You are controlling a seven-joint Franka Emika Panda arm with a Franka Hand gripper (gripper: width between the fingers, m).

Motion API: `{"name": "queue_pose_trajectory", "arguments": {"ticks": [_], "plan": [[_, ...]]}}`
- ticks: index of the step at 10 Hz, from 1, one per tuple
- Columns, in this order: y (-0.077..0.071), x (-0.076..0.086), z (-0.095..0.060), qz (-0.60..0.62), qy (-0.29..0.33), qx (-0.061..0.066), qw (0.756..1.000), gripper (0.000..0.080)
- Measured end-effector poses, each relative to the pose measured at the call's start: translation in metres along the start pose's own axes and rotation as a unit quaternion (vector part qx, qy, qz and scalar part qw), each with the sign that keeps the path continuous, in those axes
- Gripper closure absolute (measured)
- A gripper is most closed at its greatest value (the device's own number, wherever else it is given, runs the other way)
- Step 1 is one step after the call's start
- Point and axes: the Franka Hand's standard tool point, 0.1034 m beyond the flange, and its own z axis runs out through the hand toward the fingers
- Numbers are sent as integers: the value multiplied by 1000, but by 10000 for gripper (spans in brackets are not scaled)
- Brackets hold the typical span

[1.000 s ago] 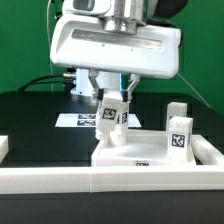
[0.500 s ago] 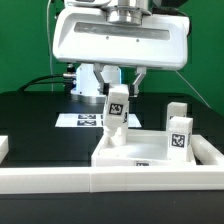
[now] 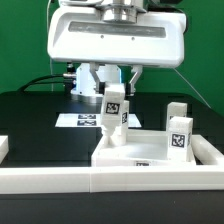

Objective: Assemble square table

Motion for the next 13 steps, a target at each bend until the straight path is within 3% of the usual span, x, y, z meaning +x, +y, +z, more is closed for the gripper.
{"name": "queue_pose_trajectory", "arguments": {"ticks": [3, 6, 7, 8, 13], "plan": [[5, 2, -2, 59, -8, 23, 998, 509], [5, 4, -2, 63, 9, 18, 998, 509], [9, 9, -3, 60, 64, 4, 996, 509], [11, 4, -2, 58, 93, -6, 994, 509], [10, 1, 0, 56, 103, -9, 993, 509]]}}
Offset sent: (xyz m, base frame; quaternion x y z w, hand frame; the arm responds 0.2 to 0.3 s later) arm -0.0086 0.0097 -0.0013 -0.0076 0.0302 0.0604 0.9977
